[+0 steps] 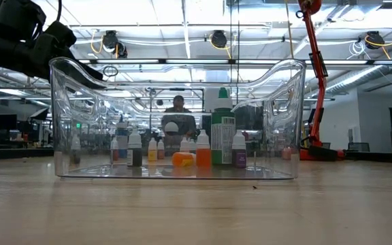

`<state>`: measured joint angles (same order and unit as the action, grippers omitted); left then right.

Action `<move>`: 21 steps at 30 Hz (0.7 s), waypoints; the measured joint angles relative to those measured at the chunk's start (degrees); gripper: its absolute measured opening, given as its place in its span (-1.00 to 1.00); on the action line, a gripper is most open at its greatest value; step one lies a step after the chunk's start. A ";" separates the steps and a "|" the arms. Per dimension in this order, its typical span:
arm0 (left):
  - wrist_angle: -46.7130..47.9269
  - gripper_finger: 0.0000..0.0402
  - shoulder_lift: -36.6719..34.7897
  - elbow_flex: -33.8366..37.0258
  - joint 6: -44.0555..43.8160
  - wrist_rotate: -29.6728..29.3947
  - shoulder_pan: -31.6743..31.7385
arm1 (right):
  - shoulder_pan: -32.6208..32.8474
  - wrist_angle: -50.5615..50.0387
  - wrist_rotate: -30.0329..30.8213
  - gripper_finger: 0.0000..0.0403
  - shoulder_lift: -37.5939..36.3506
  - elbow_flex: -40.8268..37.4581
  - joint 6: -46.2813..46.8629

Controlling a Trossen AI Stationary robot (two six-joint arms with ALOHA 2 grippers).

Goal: Pick & Place food coloring
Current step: Put the large black food coloring bottle into the transparent bin

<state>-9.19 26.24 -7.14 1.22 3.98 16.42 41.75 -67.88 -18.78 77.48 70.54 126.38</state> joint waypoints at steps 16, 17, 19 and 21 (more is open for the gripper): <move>-0.03 0.13 0.00 0.01 0.00 0.00 0.01 | 8.31 1.86 0.55 0.09 10.55 -0.11 7.77; -0.03 0.13 -0.02 0.02 0.00 0.00 0.01 | 8.58 1.57 0.55 0.09 10.63 -0.12 7.77; -0.04 0.13 -0.02 0.02 0.01 -0.01 -0.01 | 8.68 0.93 0.51 0.09 10.58 -0.58 7.77; -0.04 0.13 0.00 0.02 0.00 0.01 -0.01 | 8.68 -0.30 0.52 0.09 10.63 -1.15 7.53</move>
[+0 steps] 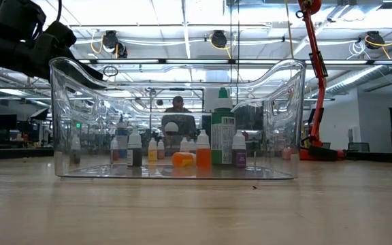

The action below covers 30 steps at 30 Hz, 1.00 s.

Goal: Pick & Place food coloring
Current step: Put the large black food coloring bottle into the transparent bin

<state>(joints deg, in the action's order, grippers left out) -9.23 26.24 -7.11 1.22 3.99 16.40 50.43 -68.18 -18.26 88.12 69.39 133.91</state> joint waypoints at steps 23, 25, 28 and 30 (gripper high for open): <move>0.00 0.13 0.00 0.00 0.01 -0.02 0.02 | -2.25 -3.17 -2.99 0.09 -0.94 -0.10 -2.27; 0.00 0.13 -0.01 0.00 0.01 -0.01 0.01 | -1.49 -3.19 -2.94 0.09 -0.94 -0.10 -1.29; 0.00 0.13 -0.01 0.00 0.01 -0.02 0.01 | -0.53 -3.01 -2.97 0.09 -0.79 -0.19 -0.71; 0.00 0.13 0.00 0.00 0.01 -0.02 0.02 | -0.29 -1.74 -2.97 0.09 -0.41 -1.05 -0.58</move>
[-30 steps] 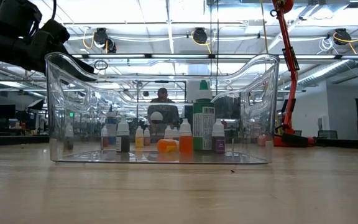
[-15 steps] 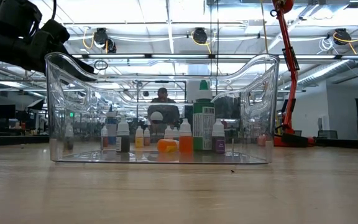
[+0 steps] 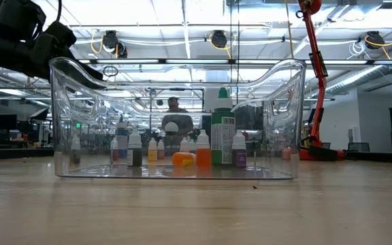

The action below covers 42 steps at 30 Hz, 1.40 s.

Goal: Pick & Place food coloring
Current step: Put the large black food coloring bottle into the transparent bin

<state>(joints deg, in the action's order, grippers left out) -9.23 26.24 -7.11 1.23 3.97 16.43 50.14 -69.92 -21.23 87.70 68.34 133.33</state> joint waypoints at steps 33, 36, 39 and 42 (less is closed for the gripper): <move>0.00 0.13 -0.01 0.02 -0.02 0.00 -0.01 | 1.17 14.87 -0.04 -0.15 0.09 -8.79 -0.01; 0.00 0.13 0.00 0.02 0.00 0.00 -0.02 | 1.34 15.65 -0.07 -0.23 0.09 -8.79 -0.34; 0.00 0.13 -0.01 0.02 -0.01 0.00 0.00 | 1.34 15.72 -0.07 -0.24 0.09 -8.79 -0.30; 0.00 0.13 -0.01 0.02 -0.01 0.00 -0.01 | 1.36 15.72 -0.07 -0.21 0.09 -8.79 -0.30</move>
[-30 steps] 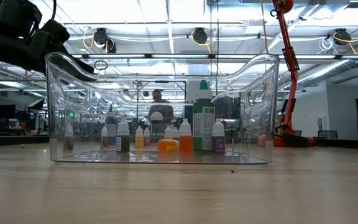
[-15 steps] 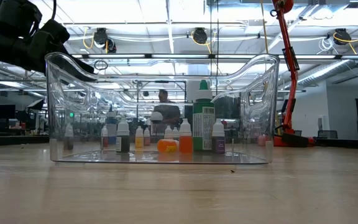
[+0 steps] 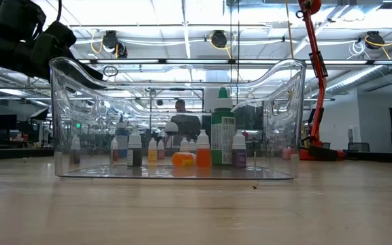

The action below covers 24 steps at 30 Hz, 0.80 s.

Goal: Pick & Place food coloring
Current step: Put the large black food coloring bottle into the transparent bin

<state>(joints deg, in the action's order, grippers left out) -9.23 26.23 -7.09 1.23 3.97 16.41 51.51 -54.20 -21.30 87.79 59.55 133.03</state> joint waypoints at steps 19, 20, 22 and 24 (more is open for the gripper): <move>0.00 0.13 0.01 0.00 0.01 0.00 -0.01 | 2.95 11.56 50.00 -0.34 0.10 -0.13 -18.15; 0.00 0.13 -0.01 0.00 0.01 0.02 -0.01 | 2.93 13.00 54.16 -0.34 0.09 -0.04 -20.70; 0.00 0.13 0.01 0.00 0.01 0.02 -0.01 | 2.95 15.45 60.47 -0.34 0.09 0.00 -26.16; 0.00 0.13 0.01 0.00 -0.01 0.00 -0.01 | 2.98 19.44 66.54 -0.34 0.04 -0.15 -33.90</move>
<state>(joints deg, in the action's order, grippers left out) -9.23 26.24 -7.09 1.22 3.97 16.40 54.49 -34.76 45.24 87.83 59.40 99.13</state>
